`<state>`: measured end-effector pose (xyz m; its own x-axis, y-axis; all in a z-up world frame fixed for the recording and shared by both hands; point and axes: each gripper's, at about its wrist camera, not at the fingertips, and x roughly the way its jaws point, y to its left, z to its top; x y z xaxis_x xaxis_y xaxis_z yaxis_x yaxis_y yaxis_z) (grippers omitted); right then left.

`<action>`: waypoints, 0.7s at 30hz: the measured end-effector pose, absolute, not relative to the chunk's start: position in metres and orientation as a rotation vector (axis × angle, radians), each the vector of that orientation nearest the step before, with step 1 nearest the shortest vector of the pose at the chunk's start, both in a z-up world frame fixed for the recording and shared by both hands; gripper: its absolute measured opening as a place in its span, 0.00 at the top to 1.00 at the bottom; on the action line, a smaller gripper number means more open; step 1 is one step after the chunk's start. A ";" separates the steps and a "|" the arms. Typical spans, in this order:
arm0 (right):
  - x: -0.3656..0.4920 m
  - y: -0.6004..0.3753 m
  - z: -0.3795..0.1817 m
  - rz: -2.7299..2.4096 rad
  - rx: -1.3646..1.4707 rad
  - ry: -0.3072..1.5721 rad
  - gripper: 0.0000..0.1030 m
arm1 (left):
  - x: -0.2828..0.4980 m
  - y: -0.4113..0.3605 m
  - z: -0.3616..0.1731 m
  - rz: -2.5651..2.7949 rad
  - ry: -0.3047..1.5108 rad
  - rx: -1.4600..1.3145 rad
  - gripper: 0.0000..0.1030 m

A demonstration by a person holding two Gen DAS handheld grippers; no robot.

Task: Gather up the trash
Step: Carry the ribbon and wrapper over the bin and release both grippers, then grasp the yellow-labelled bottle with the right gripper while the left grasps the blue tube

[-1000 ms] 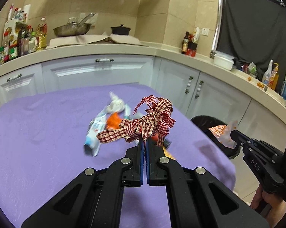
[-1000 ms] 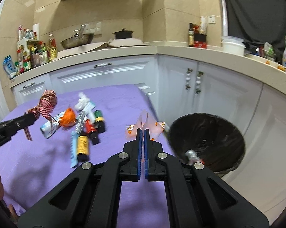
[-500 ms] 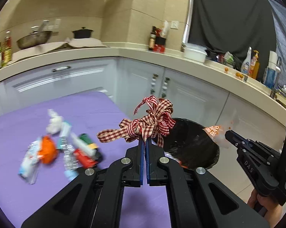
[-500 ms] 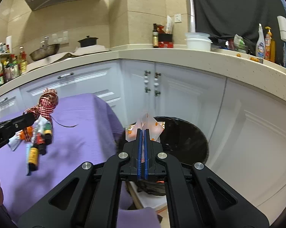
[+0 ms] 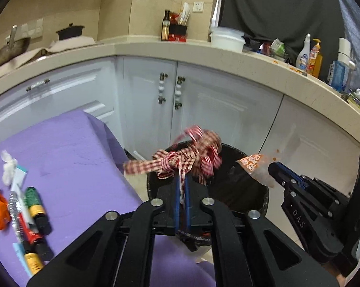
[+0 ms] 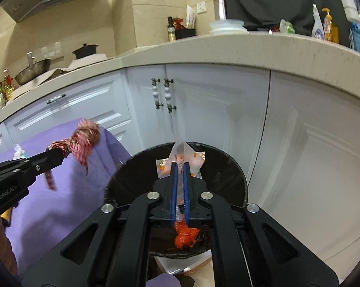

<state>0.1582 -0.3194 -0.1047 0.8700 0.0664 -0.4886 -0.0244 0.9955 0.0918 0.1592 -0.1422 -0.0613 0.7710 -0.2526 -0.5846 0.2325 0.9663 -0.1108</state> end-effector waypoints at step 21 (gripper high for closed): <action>0.128 -0.293 -0.096 0.088 0.103 0.508 0.74 | 0.126 -0.089 -0.054 -0.167 0.660 -0.061 0.64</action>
